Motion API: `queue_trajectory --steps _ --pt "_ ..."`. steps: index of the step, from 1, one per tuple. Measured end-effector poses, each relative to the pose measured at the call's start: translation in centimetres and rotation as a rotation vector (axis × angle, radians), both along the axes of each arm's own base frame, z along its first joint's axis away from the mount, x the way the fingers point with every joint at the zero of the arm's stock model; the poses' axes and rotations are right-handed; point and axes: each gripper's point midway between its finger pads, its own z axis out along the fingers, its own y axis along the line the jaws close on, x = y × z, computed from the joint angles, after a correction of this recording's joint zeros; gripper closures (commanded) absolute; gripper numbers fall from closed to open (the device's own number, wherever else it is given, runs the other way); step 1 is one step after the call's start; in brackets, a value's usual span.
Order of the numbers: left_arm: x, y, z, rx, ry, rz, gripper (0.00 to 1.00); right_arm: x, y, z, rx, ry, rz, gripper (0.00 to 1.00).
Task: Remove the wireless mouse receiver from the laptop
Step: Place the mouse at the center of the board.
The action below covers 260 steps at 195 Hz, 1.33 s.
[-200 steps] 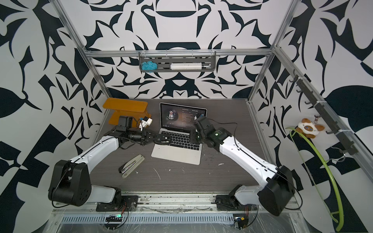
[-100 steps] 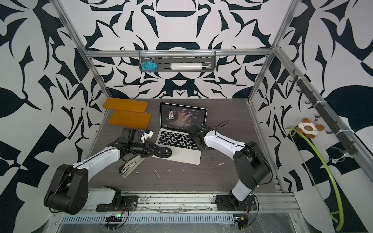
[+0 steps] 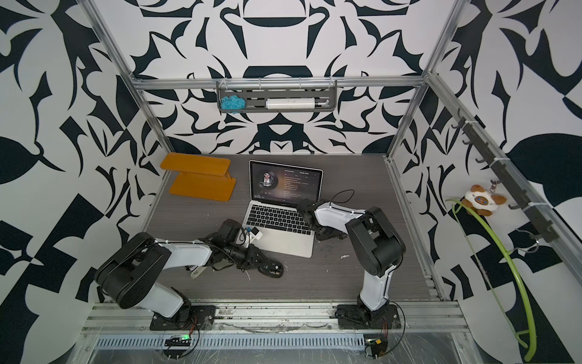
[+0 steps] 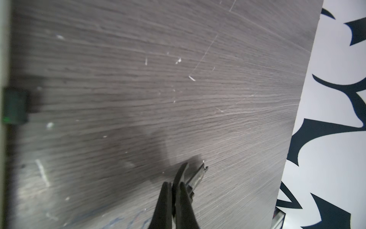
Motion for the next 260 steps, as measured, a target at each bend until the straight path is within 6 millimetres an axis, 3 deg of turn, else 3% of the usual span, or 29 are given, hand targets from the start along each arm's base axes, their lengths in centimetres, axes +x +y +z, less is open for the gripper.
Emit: queue_trajectory --steps 38,62,91,122,153,214,260 --pt "0.8 -1.9 -0.2 -0.046 -0.019 -0.023 1.00 0.0 -0.4 -0.3 -0.006 0.011 -0.011 1.00" --pt "0.9 -2.3 -0.3 -0.067 -0.018 -0.030 0.82 0.0 -0.6 -0.5 -0.010 0.018 -0.015 1.00" --pt "1.0 -2.4 -0.4 -0.076 -0.021 -0.033 0.72 -0.1 -0.6 -0.7 -0.016 0.028 -0.012 1.00" --pt "1.1 -2.2 -0.7 -0.057 -0.028 -0.024 0.61 -0.2 -0.6 -1.0 -0.011 0.036 -0.016 0.71" --pt "0.9 -1.8 -0.9 -0.029 -0.029 -0.022 0.49 -0.2 -0.6 -0.7 -0.003 0.040 -0.004 0.56" --pt "1.2 -1.3 -0.4 0.012 -0.039 -0.022 0.41 0.1 0.8 0.0 0.100 0.015 -0.001 0.46" --pt "2.1 1.0 1.0 0.068 -0.072 0.028 0.31 0.9 2.8 3.8 0.273 -0.100 0.015 0.43"
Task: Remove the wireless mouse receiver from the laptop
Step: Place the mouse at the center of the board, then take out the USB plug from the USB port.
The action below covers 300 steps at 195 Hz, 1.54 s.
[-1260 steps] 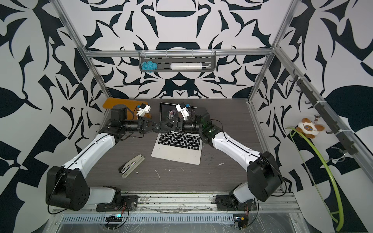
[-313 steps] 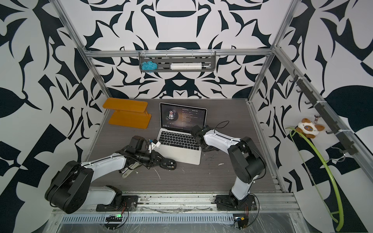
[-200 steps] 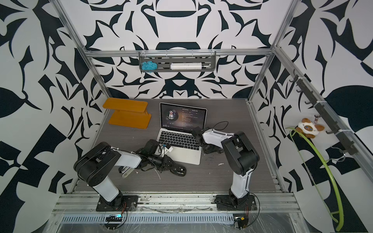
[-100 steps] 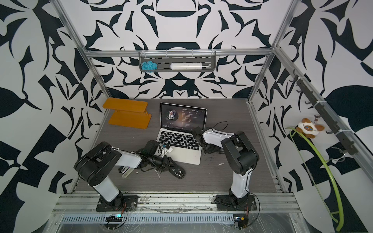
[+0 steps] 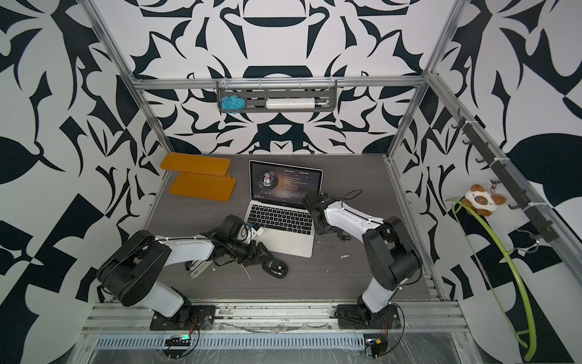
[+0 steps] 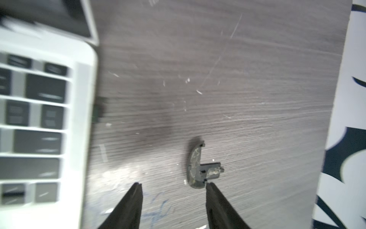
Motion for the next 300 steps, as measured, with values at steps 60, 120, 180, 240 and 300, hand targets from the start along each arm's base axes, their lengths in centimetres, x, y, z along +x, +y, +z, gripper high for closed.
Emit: queue_trajectory --steps 60,120,180,240,300 --pt "6.2 5.1 8.1 0.055 -0.295 0.179 0.23 0.3 4.9 5.4 0.378 -0.173 0.089 0.43" --pt "9.7 8.8 11.5 0.214 -0.490 0.236 0.24 -0.1 7.4 8.9 0.734 -0.262 0.175 0.40" --pt "10.4 10.0 6.0 0.350 -0.339 0.197 0.26 -0.1 6.8 8.2 0.916 -0.186 0.134 0.33" --pt "13.0 9.4 8.1 0.380 -0.321 0.173 0.26 -0.1 5.6 8.1 0.720 -0.218 0.337 0.33" --pt "17.2 8.6 9.0 0.418 -0.432 -0.009 0.31 0.3 3.8 8.4 0.443 -0.289 0.597 0.33"
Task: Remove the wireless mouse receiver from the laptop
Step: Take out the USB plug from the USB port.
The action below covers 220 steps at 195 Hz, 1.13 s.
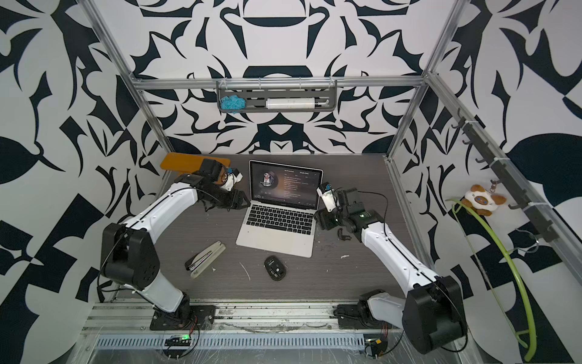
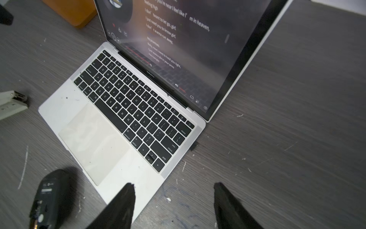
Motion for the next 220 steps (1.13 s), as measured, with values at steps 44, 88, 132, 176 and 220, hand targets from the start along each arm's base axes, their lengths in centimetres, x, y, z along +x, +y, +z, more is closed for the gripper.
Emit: queue_trajectory --steps 44,88,132,176,220 --pt "-0.6 0.6 -4.8 0.076 0.082 -0.114 0.34 0.2 0.1 -0.6 -0.046 -0.015 0.053 0.34" --pt "0.7 0.6 -6.8 0.114 0.094 -0.157 0.34 0.0 0.2 -4.1 -0.102 0.081 0.101 0.36" --pt "1.7 1.3 -8.8 0.163 0.109 -0.168 0.38 0.0 0.1 -4.1 -0.152 0.076 0.163 0.38" --pt "2.0 1.5 -9.7 0.178 0.116 -0.182 0.41 0.4 -0.1 -3.5 -0.207 0.049 0.209 0.39" --pt "2.7 1.2 -10.7 0.174 0.127 -0.191 0.52 0.1 -0.4 -3.8 -0.255 0.046 0.261 0.39"
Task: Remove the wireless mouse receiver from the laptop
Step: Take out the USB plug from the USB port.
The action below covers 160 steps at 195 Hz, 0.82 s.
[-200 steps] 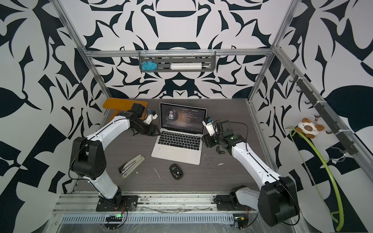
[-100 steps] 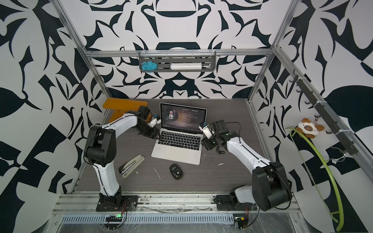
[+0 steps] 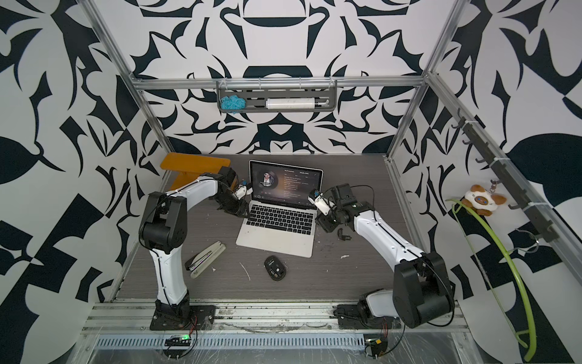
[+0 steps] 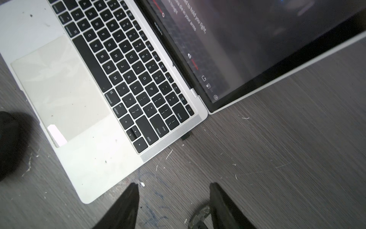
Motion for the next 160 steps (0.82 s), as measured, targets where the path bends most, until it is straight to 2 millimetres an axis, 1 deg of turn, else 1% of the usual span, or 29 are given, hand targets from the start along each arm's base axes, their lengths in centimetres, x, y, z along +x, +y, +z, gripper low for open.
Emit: queue_trajectory --steps 14,50,75,102,130,160 --pt "0.3 -0.1 -0.6 0.000 0.009 -0.005 0.53 -0.2 -0.1 -0.3 -0.026 0.008 0.035 0.39" --pt "0.5 -0.4 -0.6 -0.015 0.013 -0.009 0.53 -0.1 -0.2 -1.4 -0.100 0.043 0.131 0.38" --pt "0.4 -0.4 -0.6 -0.014 0.012 -0.013 0.58 0.3 0.0 -2.0 -0.123 0.055 0.176 0.38" --pt "0.4 -0.3 -0.7 -0.009 0.014 -0.017 0.58 0.5 -0.4 -2.7 -0.145 0.059 0.212 0.38" --pt "0.3 -0.4 -0.8 -0.008 0.015 -0.027 0.58 1.4 -1.1 -3.3 -0.160 0.038 0.234 0.36" --pt "0.2 -0.5 -0.9 0.003 0.009 -0.043 0.58 2.3 -1.2 -4.0 -0.158 0.020 0.263 0.36"
